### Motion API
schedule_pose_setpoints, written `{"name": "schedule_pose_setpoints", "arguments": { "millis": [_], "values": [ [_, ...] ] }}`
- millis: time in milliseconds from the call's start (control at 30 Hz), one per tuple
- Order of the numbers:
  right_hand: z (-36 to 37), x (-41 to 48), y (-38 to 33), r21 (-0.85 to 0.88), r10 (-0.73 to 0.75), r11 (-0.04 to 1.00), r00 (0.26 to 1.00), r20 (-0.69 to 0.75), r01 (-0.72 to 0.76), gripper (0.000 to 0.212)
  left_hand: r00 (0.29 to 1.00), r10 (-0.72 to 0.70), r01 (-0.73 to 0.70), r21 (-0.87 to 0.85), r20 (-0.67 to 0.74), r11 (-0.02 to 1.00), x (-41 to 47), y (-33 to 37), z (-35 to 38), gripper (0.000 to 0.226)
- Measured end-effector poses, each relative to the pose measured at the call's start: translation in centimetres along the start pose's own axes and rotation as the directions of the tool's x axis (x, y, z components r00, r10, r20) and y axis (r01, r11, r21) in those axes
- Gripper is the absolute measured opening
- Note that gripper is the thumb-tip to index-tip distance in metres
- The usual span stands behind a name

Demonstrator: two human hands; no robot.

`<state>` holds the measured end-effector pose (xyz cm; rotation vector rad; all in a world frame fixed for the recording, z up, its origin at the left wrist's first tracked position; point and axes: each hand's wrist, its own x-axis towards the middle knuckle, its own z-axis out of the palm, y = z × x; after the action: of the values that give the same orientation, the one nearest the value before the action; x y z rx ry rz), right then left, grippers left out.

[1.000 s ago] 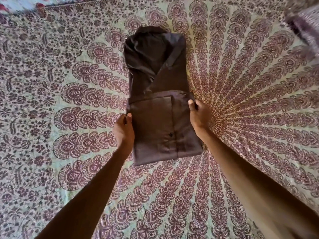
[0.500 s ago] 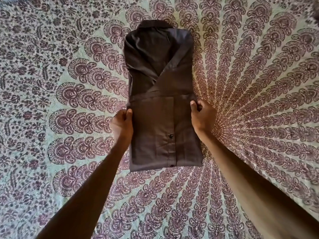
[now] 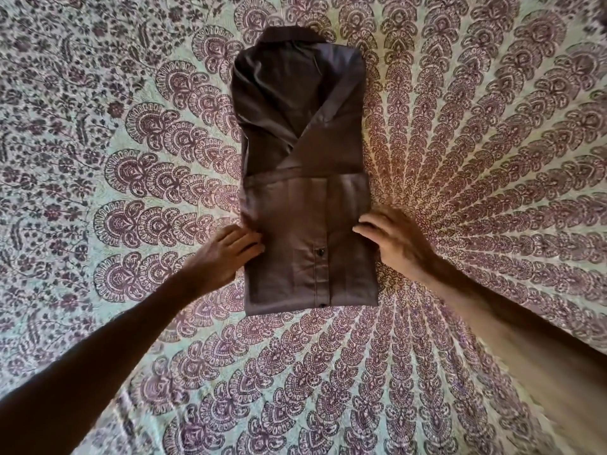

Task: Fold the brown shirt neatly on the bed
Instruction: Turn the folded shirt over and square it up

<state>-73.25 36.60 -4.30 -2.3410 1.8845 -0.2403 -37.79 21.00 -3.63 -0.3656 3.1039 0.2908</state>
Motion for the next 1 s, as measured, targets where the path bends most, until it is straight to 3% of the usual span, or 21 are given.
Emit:
{"name": "schedule_pose_setpoints", "arguments": {
  "millis": [233, 400, 467, 567, 600, 667, 700, 767, 800, 867, 933, 1000],
  "values": [
    [-0.2, -0.7, 1.0, -0.045, -0.158, 0.986, 0.983, 0.096, 0.163, 0.049, 0.989, 0.128, -0.132, 0.042, 0.079, 0.99, -1.2, -1.6, 0.4, 0.065],
    [-0.6, 0.6, 1.4, -0.1, -0.297, 0.945, 0.946, 0.128, 0.31, 0.043, 0.983, 0.169, -0.167, -0.036, 0.064, 0.985, 0.3, -2.2, 0.3, 0.052],
    [-0.6, 1.2, 0.4, -0.089, -0.263, 0.96, 0.963, 0.058, 0.267, 0.039, 0.993, 0.115, -0.114, -0.099, 0.006, 0.989, 0.9, -1.6, 0.1, 0.045],
    [-0.8, 2.0, -0.7, 0.103, -0.009, 0.995, 0.999, -0.045, 0.013, 0.043, 0.98, -0.136, 0.077, -0.352, -0.144, 0.933, 1.6, -0.4, -0.6, 0.026],
    [-1.2, 2.2, -1.2, 0.266, 0.133, 0.957, 0.991, -0.034, -0.119, 0.039, 0.942, -0.288, 0.179, -0.471, -0.171, 0.864, 1.9, 0.1, -1.1, 0.021],
    [-3.2, 4.3, -1.8, 0.654, 0.442, 0.664, 0.896, 0.045, -0.361, 0.016, 0.776, -0.608, 0.376, -0.65, -0.169, 0.66, 4.1, 0.0, -3.1, 0.015],
    [-4.5, 5.8, -2.1, 0.765, 0.553, 0.515, 0.832, 0.049, -0.387, 0.013, 0.679, -0.713, 0.407, -0.719, -0.175, 0.564, 5.5, -0.3, -4.1, 0.013],
    [-5.8, 10.0, -0.2, 0.81, 0.666, 0.44, 0.746, -0.003, -0.388, 0.014, 0.527, -0.838, 0.335, -0.871, -0.143, 0.359, 8.9, -2.8, -5.7, 0.019],
    [-5.9, 12.2, 1.0, 0.808, 0.69, 0.423, 0.724, 0.007, -0.411, 0.014, 0.47, -0.881, 0.322, -0.918, -0.056, 0.23, 10.7, -4.7, -6.1, 0.019],
    [-6.1, 16.5, 3.4, 0.811, 0.769, 0.308, 0.632, 0.095, -0.497, 0.027, 0.407, -0.9, 0.388, -0.922, 0.156, 0.015, 13.9, -8.8, -6.1, 0.018],
    [-5.3, 18.9, 5.2, 0.766, 0.819, 0.195, 0.531, 0.217, -0.613, 0.037, 0.359, -0.876, 0.501, -0.858, 0.323, -0.111, 16.0, -11.8, -4.9, 0.028],
    [-4.3, 20.1, 6.1, 0.71, 0.821, 0.143, 0.484, 0.304, -0.689, 0.04, 0.316, -0.852, 0.509, -0.832, 0.418, -0.22, 17.1, -12.9, -3.7, 0.028]
  ]
}}
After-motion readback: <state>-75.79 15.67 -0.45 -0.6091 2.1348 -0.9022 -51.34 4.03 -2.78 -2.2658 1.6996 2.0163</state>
